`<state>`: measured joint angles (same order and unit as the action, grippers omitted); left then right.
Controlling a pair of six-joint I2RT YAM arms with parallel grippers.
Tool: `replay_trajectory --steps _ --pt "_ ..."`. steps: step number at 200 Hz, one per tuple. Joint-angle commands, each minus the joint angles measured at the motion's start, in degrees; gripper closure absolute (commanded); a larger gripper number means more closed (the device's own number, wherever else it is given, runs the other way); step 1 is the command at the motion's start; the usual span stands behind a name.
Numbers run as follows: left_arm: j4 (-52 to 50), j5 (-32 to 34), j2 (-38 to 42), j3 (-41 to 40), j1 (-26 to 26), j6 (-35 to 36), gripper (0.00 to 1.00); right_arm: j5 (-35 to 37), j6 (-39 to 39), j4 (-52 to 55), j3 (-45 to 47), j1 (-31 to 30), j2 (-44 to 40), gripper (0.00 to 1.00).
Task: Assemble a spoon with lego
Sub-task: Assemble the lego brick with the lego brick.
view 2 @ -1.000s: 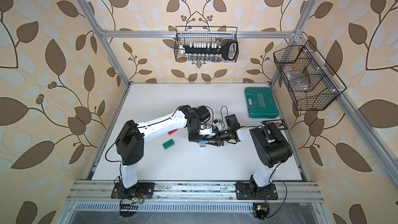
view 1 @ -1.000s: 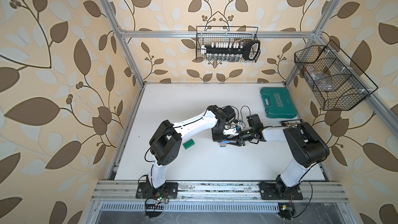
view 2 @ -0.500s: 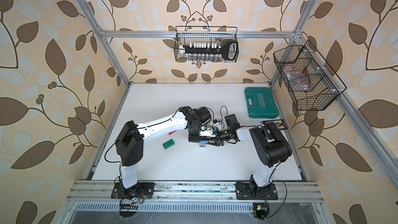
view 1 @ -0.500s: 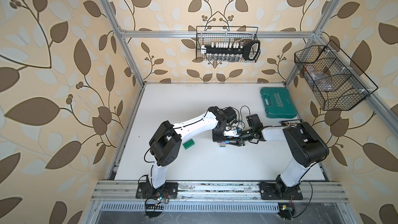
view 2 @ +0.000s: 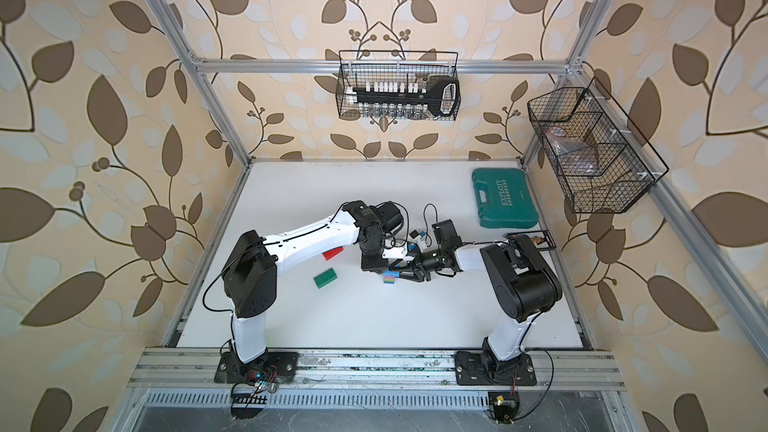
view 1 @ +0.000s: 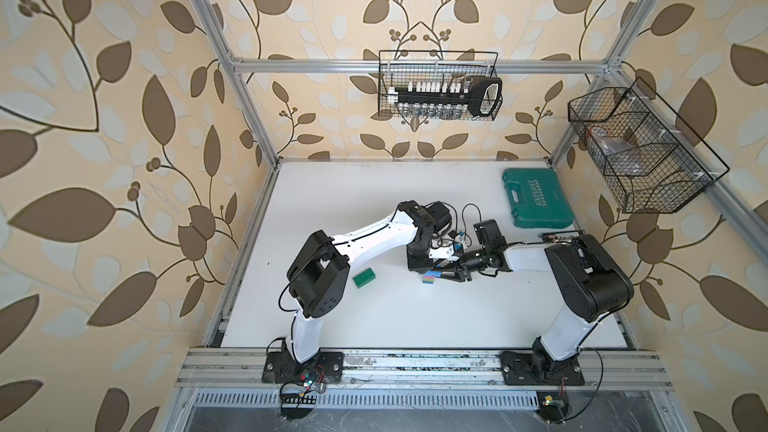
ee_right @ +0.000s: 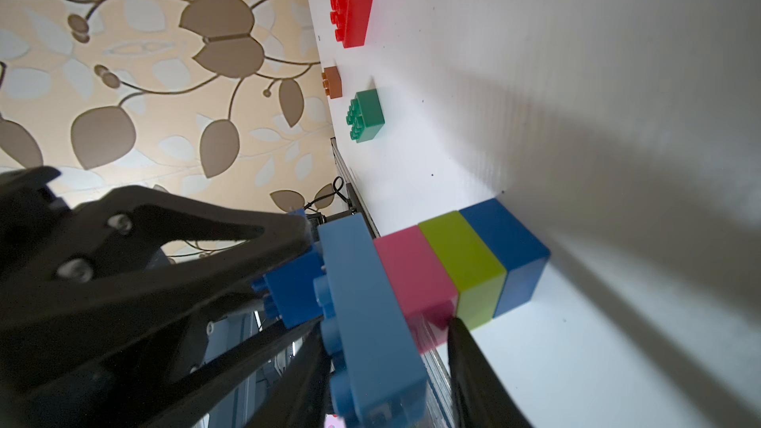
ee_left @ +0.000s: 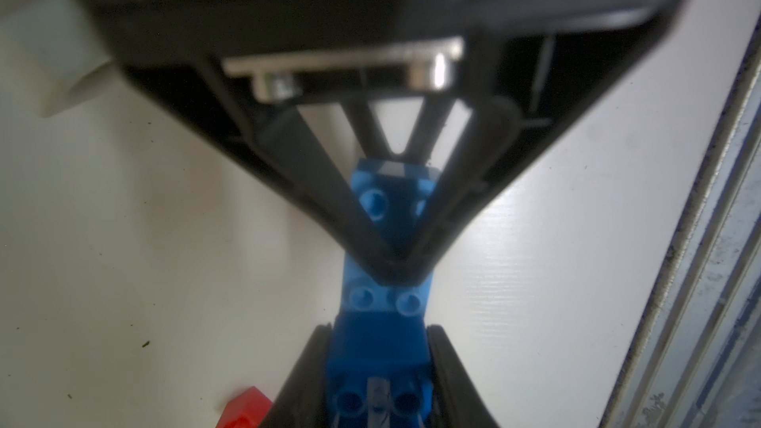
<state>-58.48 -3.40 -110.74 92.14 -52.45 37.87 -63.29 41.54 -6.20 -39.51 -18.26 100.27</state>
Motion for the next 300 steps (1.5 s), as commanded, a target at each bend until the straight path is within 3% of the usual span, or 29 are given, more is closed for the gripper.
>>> replay_trajectory --steps 1,36,170,250,300 --pt "-0.84 -0.11 1.73 -3.66 0.75 2.83 1.00 7.92 -0.76 4.79 0.66 -0.36 2.56 0.57" --pt "1.79 -3.28 5.30 -5.88 1.41 5.13 1.00 7.92 -0.83 4.88 0.66 -0.37 2.56 0.57" --pt "1.30 -9.04 0.94 -6.04 3.40 4.00 1.00 7.90 -0.93 5.03 0.48 -0.46 3.35 0.58" --pt "0.65 -9.09 -4.05 -4.66 2.38 3.81 1.00 8.00 -1.02 5.31 0.35 -0.61 3.52 0.59" --pt "1.76 -3.10 -6.86 -4.61 0.61 -0.40 1.00 7.93 -1.02 5.36 0.22 -0.81 3.70 0.59"
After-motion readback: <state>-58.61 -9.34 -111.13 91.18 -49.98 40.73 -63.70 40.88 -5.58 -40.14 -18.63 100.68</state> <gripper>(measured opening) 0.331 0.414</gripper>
